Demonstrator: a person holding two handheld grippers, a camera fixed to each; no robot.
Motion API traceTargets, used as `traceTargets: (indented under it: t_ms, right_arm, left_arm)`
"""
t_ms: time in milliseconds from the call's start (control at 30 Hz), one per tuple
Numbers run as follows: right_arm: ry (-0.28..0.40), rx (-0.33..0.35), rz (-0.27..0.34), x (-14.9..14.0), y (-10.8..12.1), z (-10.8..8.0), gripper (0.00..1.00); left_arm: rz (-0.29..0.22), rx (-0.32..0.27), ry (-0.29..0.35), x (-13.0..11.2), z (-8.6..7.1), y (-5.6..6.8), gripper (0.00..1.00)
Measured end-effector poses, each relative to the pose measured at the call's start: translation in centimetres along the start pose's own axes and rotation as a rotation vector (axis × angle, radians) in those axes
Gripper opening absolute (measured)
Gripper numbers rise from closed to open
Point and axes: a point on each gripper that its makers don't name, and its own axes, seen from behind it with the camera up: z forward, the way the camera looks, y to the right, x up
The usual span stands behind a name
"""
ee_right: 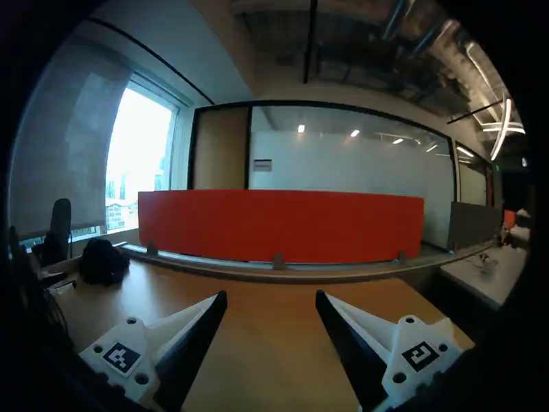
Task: Fold towel
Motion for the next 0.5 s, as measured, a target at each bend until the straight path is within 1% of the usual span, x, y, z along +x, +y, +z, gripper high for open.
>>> traceTargets:
  t_ms: [267, 500]
  right_arm:
    - [0.001, 0.004, -0.009, 0.04, 0.05, -0.25, 1.00]
    - [0.002, 0.006, -0.010, 0.00, -0.04, -0.41, 1.00]
  left_arm:
    - [-0.011, 0.001, 0.002, -0.60, 0.00, 0.49, 0.94]
    - [-0.013, 0.007, 0.002, -0.88, 0.20, 0.67, 0.93]
